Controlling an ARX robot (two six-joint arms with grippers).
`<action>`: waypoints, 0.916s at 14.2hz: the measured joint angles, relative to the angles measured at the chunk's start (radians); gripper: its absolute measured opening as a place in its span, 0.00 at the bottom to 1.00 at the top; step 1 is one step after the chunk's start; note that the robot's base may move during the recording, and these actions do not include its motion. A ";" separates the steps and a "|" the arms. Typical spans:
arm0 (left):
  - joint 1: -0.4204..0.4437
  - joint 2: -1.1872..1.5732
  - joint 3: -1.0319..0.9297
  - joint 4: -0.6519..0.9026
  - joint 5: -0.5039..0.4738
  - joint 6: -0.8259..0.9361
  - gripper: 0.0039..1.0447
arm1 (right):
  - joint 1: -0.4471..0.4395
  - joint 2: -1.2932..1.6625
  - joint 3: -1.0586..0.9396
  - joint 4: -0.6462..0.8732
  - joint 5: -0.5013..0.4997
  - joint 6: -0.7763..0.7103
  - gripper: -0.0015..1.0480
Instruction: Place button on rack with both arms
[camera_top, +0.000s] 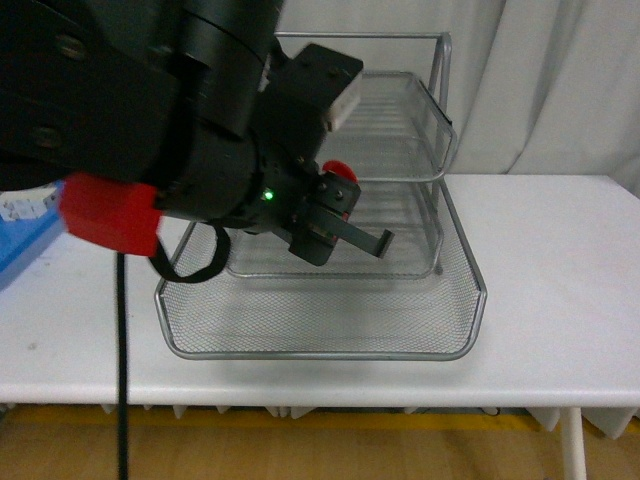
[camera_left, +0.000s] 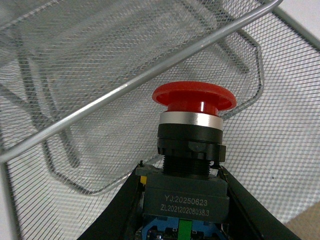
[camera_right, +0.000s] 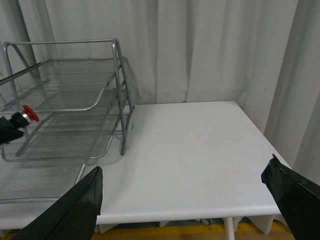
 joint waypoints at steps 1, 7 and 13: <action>0.000 0.082 0.064 -0.023 -0.009 0.001 0.34 | 0.000 0.000 0.000 0.000 0.000 0.000 0.94; -0.003 -0.065 -0.079 0.059 -0.008 0.003 0.95 | 0.000 0.000 0.000 0.000 0.000 0.000 0.94; 0.080 -0.533 -0.650 0.702 -0.304 -0.143 0.59 | 0.000 0.000 0.000 0.000 0.000 0.000 0.94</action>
